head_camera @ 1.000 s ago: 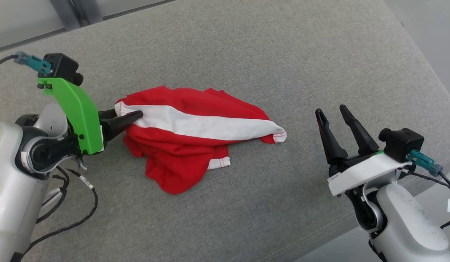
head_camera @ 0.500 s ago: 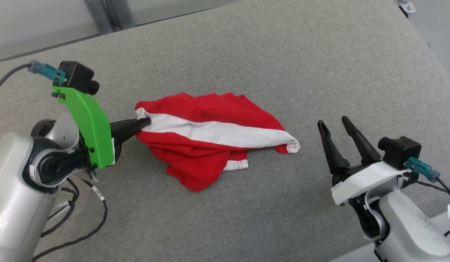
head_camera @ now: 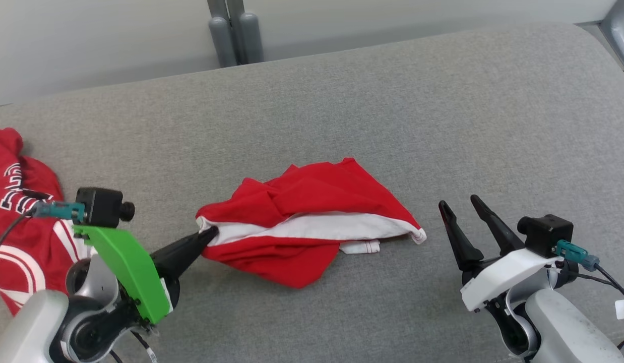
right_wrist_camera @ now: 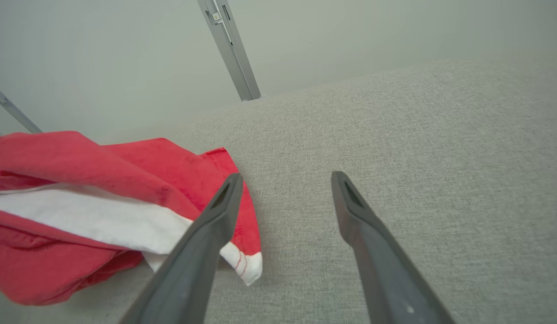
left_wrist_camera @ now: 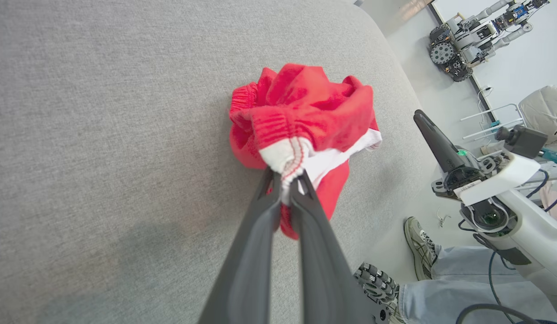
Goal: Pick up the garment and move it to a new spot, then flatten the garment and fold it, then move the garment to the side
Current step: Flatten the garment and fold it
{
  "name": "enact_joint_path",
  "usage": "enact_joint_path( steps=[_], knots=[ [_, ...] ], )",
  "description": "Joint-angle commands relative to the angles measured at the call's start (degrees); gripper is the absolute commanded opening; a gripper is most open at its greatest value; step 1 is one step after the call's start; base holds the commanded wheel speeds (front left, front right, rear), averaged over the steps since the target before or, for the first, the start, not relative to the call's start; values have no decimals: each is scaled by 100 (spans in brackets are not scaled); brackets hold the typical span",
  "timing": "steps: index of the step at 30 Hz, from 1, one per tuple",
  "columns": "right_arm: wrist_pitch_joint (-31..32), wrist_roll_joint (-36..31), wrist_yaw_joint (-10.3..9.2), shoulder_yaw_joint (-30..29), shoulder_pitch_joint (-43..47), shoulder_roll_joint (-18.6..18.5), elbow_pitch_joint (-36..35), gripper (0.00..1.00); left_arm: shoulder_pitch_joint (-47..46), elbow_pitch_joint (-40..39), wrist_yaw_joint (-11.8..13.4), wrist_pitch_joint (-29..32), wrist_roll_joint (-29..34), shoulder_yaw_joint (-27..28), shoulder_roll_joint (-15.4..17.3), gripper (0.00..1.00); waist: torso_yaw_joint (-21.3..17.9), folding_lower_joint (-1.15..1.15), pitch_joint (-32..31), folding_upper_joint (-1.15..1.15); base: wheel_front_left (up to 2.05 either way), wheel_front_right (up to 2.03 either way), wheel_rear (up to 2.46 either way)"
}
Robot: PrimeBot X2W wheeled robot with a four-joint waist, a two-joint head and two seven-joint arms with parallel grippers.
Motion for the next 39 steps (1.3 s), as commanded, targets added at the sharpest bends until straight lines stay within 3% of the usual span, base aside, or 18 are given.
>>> enact_joint_path(
  steps=[1,4,9,10,11,19,28,34,37,39],
  knots=[
    [-17,33,2,32,64,-33,31,100,218,-7,21,-121,63,5,-43,5,254,0,-207,0,0,0,0],
    [-17,75,2,109,74,-85,99,100,500,144,42,-491,157,13,-199,32,356,0,-236,0,0,0,0],
    [-17,143,2,210,35,-154,176,100,692,718,-63,-1148,327,1,-563,49,453,0,-297,0,0,0,0],
    [-17,155,2,229,29,-162,186,100,699,827,-91,-1271,390,-8,-608,85,464,0,-307,0,0,0,0],
    [-17,165,2,255,20,-170,195,100,683,931,-117,-1442,494,-7,-647,100,474,0,-316,0,0,0,0],
    [-17,199,2,330,49,-249,179,100,758,1174,-191,-2725,1252,80,-691,100,502,0,-386,0,0,0,0],
    [-17,-86,2,-149,185,-130,-153,100,1145,598,445,-4100,2136,508,-513,100,560,0,-407,0,0,0,0],
    [-17,-510,2,-808,428,113,-522,100,1572,227,837,-4672,2633,1108,-727,100,595,0,-436,0,0,0,0],
    [-17,-680,2,-1081,619,221,-747,100,1783,-37,967,-4711,3065,1539,-1031,100,623,0,-471,0,0,0,0],
    [-17,-777,2,-1198,751,303,-890,100,2000,-131,915,-4698,3384,1751,-1288,100,646,0,-503,0,0,0,0]
  ],
)
